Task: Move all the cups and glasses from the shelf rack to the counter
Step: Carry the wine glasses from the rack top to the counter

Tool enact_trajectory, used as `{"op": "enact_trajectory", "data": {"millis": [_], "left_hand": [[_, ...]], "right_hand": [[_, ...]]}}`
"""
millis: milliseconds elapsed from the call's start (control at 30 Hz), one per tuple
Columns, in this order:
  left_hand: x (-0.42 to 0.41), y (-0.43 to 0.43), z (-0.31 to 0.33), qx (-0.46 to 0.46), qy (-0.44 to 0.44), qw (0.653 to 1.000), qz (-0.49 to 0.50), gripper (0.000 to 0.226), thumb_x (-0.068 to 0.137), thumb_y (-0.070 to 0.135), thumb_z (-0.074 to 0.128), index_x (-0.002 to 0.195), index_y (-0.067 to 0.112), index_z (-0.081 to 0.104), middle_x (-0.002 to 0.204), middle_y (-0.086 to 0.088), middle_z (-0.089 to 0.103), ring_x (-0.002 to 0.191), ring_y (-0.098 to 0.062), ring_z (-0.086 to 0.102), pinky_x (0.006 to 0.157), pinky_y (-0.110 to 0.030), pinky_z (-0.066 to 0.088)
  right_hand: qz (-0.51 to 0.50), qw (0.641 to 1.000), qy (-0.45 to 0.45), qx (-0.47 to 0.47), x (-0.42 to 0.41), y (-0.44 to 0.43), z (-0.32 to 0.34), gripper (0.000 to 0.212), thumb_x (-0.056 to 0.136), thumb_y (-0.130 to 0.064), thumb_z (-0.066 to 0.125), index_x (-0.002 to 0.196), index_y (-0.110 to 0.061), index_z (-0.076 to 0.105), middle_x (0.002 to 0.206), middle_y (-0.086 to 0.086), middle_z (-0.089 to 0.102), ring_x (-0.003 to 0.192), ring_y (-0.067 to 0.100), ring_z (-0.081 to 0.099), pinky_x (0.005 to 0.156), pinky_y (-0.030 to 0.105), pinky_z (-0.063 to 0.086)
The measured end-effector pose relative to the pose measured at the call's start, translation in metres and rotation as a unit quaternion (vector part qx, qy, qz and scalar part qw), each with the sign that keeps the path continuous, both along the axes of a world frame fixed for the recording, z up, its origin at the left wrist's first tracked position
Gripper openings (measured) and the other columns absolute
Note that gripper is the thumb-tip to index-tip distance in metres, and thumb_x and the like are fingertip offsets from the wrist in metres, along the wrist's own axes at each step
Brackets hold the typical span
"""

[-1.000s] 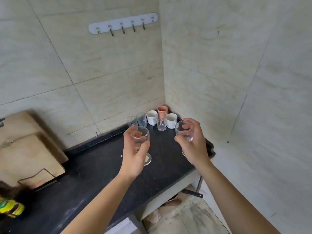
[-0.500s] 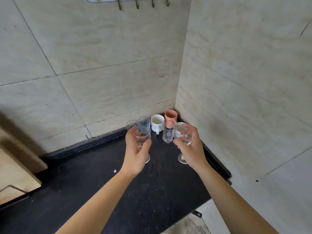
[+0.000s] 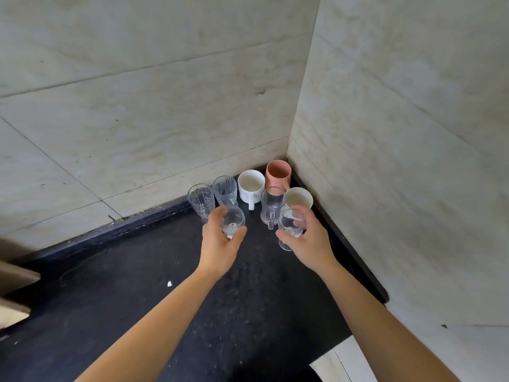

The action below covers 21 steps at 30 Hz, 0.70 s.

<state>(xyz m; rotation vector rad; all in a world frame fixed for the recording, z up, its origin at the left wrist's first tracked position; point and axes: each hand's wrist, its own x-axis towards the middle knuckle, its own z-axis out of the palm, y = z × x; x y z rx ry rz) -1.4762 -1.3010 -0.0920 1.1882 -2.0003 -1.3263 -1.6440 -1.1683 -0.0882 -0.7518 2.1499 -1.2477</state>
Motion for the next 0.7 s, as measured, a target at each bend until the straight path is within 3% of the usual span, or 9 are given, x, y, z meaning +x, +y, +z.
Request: {"op": "enact_trajectory", "data": {"millis": [67,133,233,300,400,567,700], "left_hand": [[-0.014,0.005,-0.013,0.017,-0.004,1.0,0.003,0.051,0.086,0.022,0.075,0.113,0.052,0.044,0.108,0.041,0.055,0.104,0.014,0.055,0.082,-0.013,0.044],[-0.031,0.014,-0.023,0.032,-0.013,0.999,-0.009,0.054,0.085,0.021,0.076,0.111,0.054,0.042,0.109,0.035,0.055,0.102,0.018,0.053,0.079,-0.008,0.041],[-0.058,0.032,-0.042,0.063,-0.032,0.997,-0.042,0.059,0.084,0.02,0.076,0.109,0.062,0.041,0.112,0.025,0.055,0.102,0.006,0.059,0.077,-0.007,0.043],[-0.077,0.044,-0.055,0.085,-0.048,0.993,-0.064,0.055,0.084,0.022,0.076,0.119,0.049,0.044,0.118,0.018,0.054,0.107,-0.006,0.06,0.081,-0.012,0.045],[-0.101,0.054,-0.071,0.083,-0.066,0.99,-0.091,0.056,0.083,0.024,0.078,0.129,0.033,0.047,0.126,0.007,0.048,0.11,-0.011,0.057,0.085,-0.014,0.045],[-0.131,0.06,-0.084,0.064,-0.073,0.99,-0.105,0.052,0.081,0.022,0.08,0.119,0.035,0.049,0.122,0.004,0.048,0.108,-0.01,0.055,0.075,-0.001,0.044],[-0.143,0.061,-0.091,0.053,-0.062,0.992,-0.092,0.054,0.081,0.023,0.08,0.118,0.042,0.045,0.116,0.013,0.047,0.11,-0.011,0.055,0.075,-0.008,0.048]], "right_hand": [[0.007,1.0,-0.005,0.022,-0.013,0.003,-0.012,0.057,0.078,-0.036,0.083,0.122,-0.047,0.048,0.11,-0.034,0.052,0.098,-0.01,0.056,0.075,0.008,0.039],[0.001,0.999,0.011,0.038,-0.028,0.009,-0.021,0.054,0.076,-0.033,0.085,0.115,-0.047,0.05,0.107,-0.033,0.052,0.095,-0.006,0.059,0.072,0.008,0.04],[-0.026,0.997,0.04,0.053,-0.055,0.025,-0.041,0.044,0.071,-0.028,0.086,0.107,-0.039,0.063,0.104,-0.018,0.062,0.094,0.01,0.065,0.072,0.022,0.054],[-0.037,0.995,0.045,0.076,-0.072,0.036,-0.054,0.048,0.072,-0.028,0.087,0.116,-0.03,0.066,0.11,-0.005,0.065,0.096,0.016,0.067,0.079,0.033,0.061],[-0.056,0.992,0.032,0.106,-0.091,0.046,-0.068,0.061,0.075,-0.027,0.086,0.13,-0.027,0.06,0.124,0.002,0.056,0.104,0.019,0.064,0.086,0.034,0.06],[-0.054,0.991,0.018,0.121,-0.11,0.047,-0.082,0.062,0.079,-0.023,0.084,0.135,-0.021,0.058,0.129,0.006,0.061,0.113,0.021,0.063,0.094,0.041,0.058],[-0.048,0.993,0.011,0.108,-0.114,0.042,-0.087,0.063,0.081,-0.022,0.083,0.137,-0.021,0.055,0.131,0.006,0.06,0.117,0.021,0.062,0.096,0.042,0.058]]}}
